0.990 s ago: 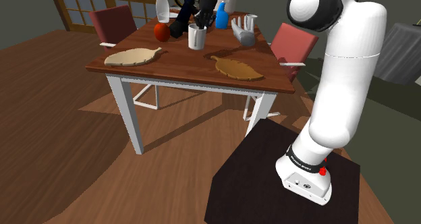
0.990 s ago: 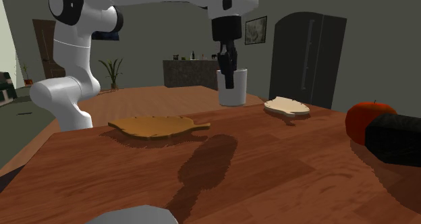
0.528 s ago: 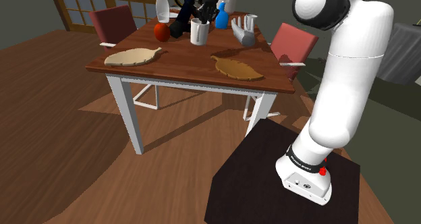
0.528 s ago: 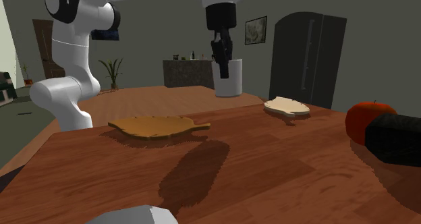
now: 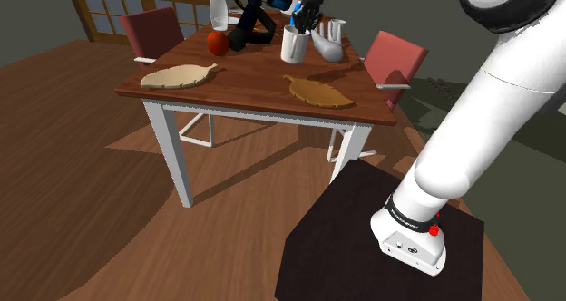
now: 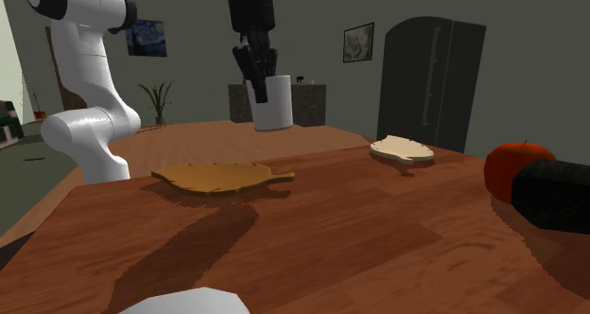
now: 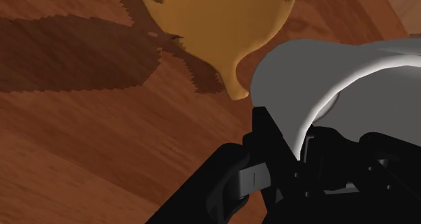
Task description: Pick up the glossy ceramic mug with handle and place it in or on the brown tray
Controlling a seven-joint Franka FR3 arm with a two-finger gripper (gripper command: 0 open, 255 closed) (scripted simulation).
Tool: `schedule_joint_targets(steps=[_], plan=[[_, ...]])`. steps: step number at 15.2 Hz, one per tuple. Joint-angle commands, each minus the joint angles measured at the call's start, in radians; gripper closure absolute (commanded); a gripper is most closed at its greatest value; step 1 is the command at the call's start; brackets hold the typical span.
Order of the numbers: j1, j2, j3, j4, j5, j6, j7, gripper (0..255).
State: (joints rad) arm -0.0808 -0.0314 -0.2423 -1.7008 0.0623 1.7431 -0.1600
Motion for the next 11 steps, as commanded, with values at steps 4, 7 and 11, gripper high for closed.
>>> schedule_joint_targets(steps=[4,7,11], plan=[[-0.024,-0.18,-0.019,-0.177,-0.044,0.0,-0.033,255],[-0.04,-0.267,-0.029,-0.264,-0.068,0.001,-0.052,255],[-0.042,-0.273,-0.03,-0.322,-0.069,0.055,-0.054,255]])
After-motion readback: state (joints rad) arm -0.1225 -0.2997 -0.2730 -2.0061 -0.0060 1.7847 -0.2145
